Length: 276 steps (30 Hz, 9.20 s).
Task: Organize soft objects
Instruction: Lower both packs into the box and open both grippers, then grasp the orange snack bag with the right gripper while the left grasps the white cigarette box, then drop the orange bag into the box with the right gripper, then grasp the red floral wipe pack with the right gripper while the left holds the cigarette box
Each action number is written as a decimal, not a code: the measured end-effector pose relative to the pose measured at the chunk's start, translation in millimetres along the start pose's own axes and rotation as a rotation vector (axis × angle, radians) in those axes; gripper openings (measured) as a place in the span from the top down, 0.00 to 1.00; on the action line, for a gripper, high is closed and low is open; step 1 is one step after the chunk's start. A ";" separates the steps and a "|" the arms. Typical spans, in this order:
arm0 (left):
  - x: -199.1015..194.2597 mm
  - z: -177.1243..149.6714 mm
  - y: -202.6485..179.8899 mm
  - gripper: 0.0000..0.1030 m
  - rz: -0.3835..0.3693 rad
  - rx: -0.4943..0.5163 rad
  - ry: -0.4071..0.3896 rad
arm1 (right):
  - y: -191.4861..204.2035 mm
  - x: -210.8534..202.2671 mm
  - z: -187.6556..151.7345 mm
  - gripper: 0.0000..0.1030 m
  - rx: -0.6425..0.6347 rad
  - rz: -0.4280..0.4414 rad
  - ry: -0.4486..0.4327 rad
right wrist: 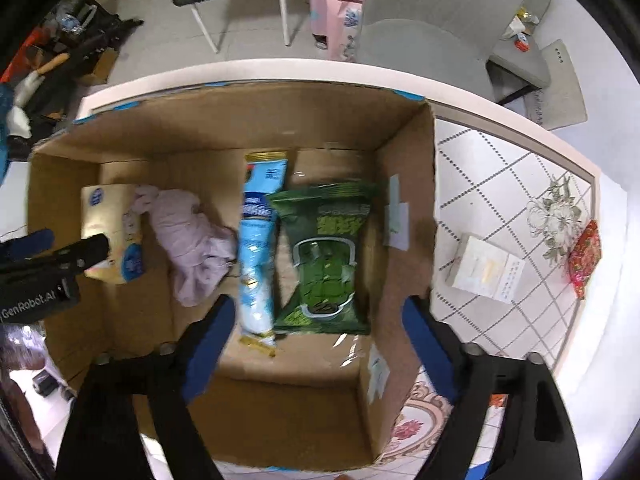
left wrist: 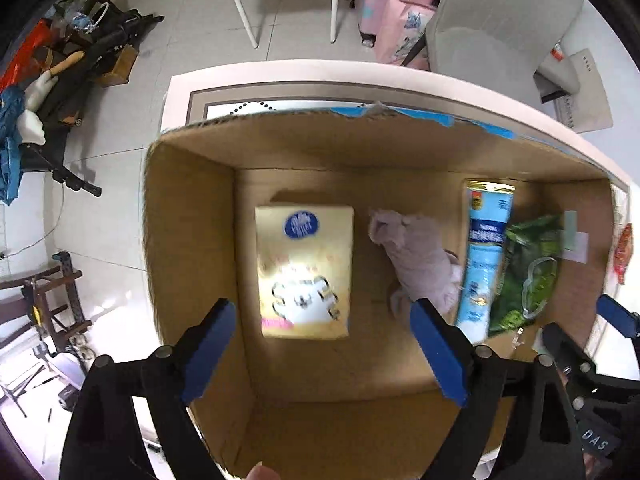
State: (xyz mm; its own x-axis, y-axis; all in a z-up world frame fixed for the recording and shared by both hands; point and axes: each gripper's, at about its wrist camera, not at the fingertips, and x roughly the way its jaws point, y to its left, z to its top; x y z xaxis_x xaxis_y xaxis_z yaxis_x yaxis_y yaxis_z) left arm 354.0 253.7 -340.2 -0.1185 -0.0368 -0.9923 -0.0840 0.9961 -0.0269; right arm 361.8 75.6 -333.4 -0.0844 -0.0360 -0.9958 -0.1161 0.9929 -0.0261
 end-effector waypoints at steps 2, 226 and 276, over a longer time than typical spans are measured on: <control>-9.0 -11.1 1.7 0.13 -0.007 -0.007 -0.027 | 6.4 -8.5 -11.0 0.08 -0.014 0.019 -0.012; 122.3 -174.4 -433.3 0.52 0.171 0.515 0.096 | -440.3 40.1 -208.4 0.05 0.416 0.144 0.007; 134.3 -254.6 -221.8 0.45 0.045 0.255 0.149 | -313.5 99.9 -273.2 0.24 0.248 0.179 0.129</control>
State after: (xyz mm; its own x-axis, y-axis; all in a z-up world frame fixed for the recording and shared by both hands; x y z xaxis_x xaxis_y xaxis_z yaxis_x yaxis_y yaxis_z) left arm 104.7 7.4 -436.7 -0.2624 0.0155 -0.9648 0.1736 0.9843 -0.0314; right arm 119.4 -270.2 -400.7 -0.2082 0.1431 -0.9676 0.1550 0.9816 0.1118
